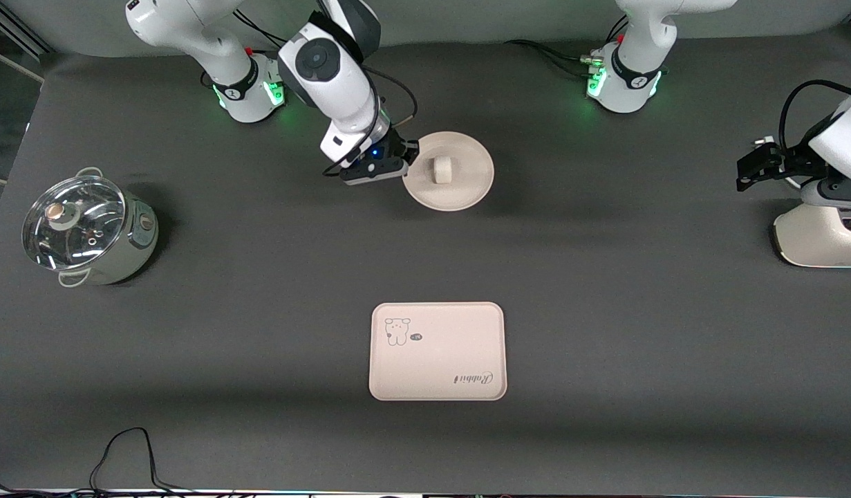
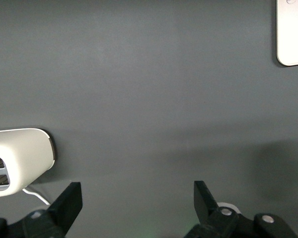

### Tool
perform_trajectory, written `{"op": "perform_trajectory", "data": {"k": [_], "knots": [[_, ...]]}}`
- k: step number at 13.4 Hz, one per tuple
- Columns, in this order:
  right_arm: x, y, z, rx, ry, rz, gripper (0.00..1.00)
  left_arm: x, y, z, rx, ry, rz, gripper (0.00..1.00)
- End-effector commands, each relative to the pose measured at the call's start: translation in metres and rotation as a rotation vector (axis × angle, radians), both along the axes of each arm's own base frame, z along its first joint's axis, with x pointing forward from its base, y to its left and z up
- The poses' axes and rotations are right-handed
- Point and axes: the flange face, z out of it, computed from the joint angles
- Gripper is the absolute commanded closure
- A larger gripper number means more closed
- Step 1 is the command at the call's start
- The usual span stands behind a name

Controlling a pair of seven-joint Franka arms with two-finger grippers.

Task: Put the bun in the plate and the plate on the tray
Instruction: 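Lift the plate with the right gripper and carry it over the tray, then lower the plate onto the tray and open the right gripper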

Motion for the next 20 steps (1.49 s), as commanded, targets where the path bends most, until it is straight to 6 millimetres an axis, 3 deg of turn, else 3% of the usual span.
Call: {"op": "perform_trajectory", "data": {"k": [1,4,6,9,11,15,20], "knots": [[0.071,0.007,-0.006,0.057,-0.004,-0.032,1.0,-0.006,0.0,0.006,-0.004,0.004,-0.005,0.0],[0.155,0.002,-0.012,0.086,-0.029,-0.069,1.0,-0.007,0.001,0.005,-0.004,0.016,-0.005,0.0],[0.196,0.011,-0.013,0.098,-0.02,-0.073,1.0,-0.008,0.001,0.005,-0.004,0.019,-0.005,0.0],[0.255,-0.002,-0.021,0.091,0.006,-0.102,1.0,-0.008,0.001,0.004,-0.004,0.02,-0.005,0.0],[0.287,-0.009,-0.017,0.088,0.001,-0.11,1.0,-0.008,0.0,0.005,-0.005,0.016,-0.007,0.0],[0.311,-0.026,-0.032,0.09,-0.023,-0.139,1.0,-0.009,-0.001,0.006,-0.006,0.016,-0.008,0.0],[0.317,-0.027,-0.098,0.091,-0.034,-0.167,1.0,-0.009,0.0,0.007,-0.004,0.01,-0.005,0.0]]}}
